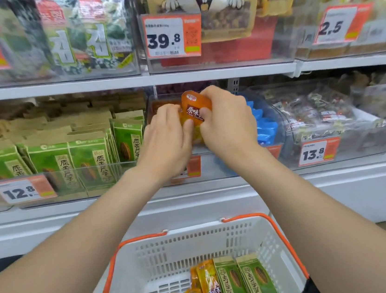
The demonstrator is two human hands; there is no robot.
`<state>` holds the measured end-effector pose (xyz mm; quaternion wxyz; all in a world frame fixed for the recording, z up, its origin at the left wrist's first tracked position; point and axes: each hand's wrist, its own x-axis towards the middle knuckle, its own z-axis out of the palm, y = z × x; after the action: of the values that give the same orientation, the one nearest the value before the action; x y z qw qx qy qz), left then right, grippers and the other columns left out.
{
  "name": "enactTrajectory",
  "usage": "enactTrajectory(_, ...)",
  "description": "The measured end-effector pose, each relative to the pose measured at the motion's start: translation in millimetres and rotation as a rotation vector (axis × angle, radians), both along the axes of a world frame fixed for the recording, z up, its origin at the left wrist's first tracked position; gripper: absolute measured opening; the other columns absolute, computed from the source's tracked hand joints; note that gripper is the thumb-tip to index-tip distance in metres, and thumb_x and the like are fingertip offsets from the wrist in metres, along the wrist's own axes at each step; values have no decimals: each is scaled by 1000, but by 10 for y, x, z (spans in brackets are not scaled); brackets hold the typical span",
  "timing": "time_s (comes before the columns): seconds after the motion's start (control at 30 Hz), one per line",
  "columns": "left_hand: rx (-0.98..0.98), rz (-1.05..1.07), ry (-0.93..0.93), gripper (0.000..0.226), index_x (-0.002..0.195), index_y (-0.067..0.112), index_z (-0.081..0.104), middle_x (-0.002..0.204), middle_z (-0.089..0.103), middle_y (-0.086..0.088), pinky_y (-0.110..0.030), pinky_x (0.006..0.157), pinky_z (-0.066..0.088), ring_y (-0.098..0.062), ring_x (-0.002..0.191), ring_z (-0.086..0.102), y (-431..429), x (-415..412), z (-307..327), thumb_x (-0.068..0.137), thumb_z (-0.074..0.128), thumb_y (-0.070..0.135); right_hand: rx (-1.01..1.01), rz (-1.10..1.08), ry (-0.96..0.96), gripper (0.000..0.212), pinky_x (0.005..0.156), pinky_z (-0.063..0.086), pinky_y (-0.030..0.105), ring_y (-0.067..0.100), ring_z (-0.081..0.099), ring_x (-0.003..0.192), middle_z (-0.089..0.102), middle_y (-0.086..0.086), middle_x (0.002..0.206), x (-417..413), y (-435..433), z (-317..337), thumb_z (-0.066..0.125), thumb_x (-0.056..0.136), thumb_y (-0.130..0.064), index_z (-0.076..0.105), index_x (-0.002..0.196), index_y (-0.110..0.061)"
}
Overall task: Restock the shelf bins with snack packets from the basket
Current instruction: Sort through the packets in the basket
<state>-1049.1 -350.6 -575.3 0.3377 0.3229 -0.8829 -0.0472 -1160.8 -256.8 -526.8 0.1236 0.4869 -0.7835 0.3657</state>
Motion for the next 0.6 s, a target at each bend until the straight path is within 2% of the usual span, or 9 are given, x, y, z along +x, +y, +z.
enactTrajectory(0.07,-33,39,-197,53,145,9,45,154,42,-14,-52,113,37,-35,139,43,-117,-21,38,105,40,43,24,-67,3,25,73,44,42,37,62,100,67,6,110,-64,-103,-10,58,96,-18,58,119,-27)
enactTrajectory(0.13,-56,61,-351,59,152,13,40,163,34,-10,-54,119,24,-31,150,30,-227,-14,42,104,44,45,85,-88,-44,23,74,44,43,38,61,101,65,10,112,-166,-209,-46,57,96,-17,56,119,-22)
enactTrajectory(0.23,-87,99,-499,68,162,20,24,164,35,-5,-62,118,18,-27,153,27,-386,51,-67,104,34,55,169,-86,-90,25,92,43,48,38,59,110,67,11,114,-313,-385,-143,59,95,-20,57,120,-20)
enactTrajectory(0.33,-98,122,-543,72,163,21,20,156,47,-5,-68,115,21,-27,145,40,-450,66,-128,103,27,60,235,-102,-30,28,100,35,50,39,56,116,68,11,115,-417,-584,-222,60,94,-23,58,123,-22)
enactTrajectory(0.43,-175,147,-556,73,148,19,42,135,63,-5,-69,111,22,-28,131,51,-484,36,-44,93,29,65,350,-81,89,31,102,33,51,41,51,123,68,14,115,-484,-755,-262,60,93,-20,58,123,-22)
enactTrajectory(0.5,-176,146,-539,71,137,18,47,120,67,-4,-70,111,20,-28,125,54,-519,22,-12,87,32,66,473,-65,210,26,107,30,55,44,44,130,66,16,117,-527,-866,-283,58,92,-20,57,118,-19)
enactTrajectory(0.6,-115,124,-547,75,144,17,41,116,66,-1,-71,112,17,-26,124,56,-562,10,-25,88,35,67,602,-69,326,13,114,22,60,43,37,135,64,16,121,-578,-999,-318,59,93,-20,51,103,-18)
